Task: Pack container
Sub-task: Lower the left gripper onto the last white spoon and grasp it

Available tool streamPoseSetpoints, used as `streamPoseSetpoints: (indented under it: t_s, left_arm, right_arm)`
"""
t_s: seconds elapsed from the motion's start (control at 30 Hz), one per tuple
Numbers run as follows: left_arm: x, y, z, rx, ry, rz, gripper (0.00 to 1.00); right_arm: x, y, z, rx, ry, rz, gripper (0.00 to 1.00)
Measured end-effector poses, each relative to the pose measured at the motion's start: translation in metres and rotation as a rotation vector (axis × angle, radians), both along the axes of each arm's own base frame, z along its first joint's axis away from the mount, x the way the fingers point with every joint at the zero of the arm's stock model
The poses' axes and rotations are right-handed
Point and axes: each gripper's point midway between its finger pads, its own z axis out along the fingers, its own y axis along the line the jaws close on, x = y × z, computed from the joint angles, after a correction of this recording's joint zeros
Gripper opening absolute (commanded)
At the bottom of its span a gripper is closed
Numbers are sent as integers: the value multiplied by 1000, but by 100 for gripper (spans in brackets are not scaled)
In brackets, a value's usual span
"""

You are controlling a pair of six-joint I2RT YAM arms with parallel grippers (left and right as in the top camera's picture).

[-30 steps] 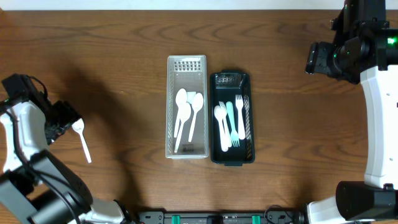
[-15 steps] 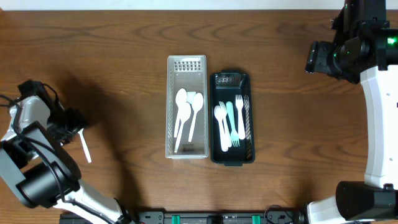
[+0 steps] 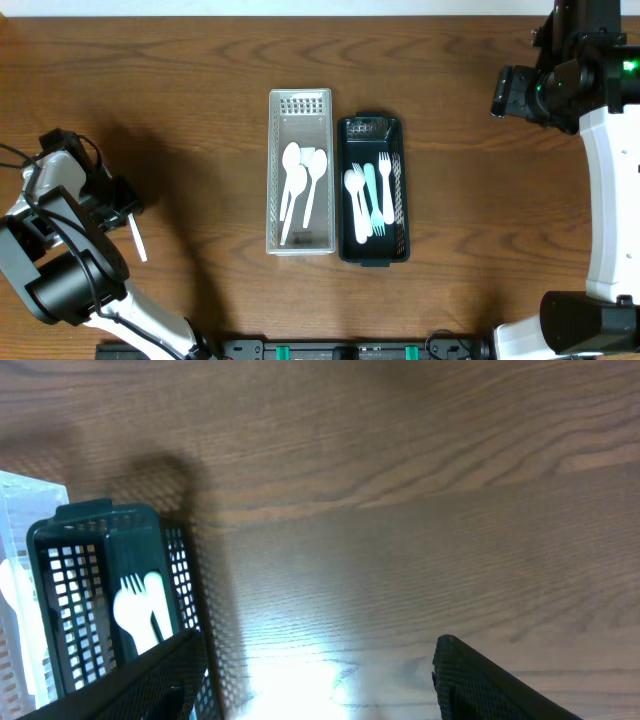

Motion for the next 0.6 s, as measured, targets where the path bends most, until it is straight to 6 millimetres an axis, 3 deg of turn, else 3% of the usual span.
streamPoseSetpoints:
  t_s: [0.1,0.17,0.33,0.6]
  left_arm:
    - [0,0,0,-1,1,2,18]
    - [0,0,0,-1,2,-4,19]
    - [-1,0,0,-2,3,-1,8]
    - [-2,-4,1,-10,17,1,6]
  right_arm:
    - [0,0,0,-1,0,0,76]
    - [0,0,0,0,0,0,76]
    - [0,0,0,-1,0,0,76]
    - [0,0,0,0,0,0,76]
